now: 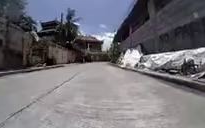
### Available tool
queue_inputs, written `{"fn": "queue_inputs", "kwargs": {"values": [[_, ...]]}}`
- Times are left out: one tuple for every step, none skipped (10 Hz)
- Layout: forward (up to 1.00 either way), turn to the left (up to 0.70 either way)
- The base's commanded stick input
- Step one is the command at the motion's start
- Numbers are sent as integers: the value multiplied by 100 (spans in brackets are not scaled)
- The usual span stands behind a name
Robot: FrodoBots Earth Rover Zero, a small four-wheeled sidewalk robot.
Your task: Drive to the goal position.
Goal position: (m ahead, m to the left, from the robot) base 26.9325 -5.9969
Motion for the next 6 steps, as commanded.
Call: {"fn": "queue_inputs", "kwargs": {"values": [[100, -10], [100, -2], [100, 5], [100, 13], [100, 14], [100, 14]]}}
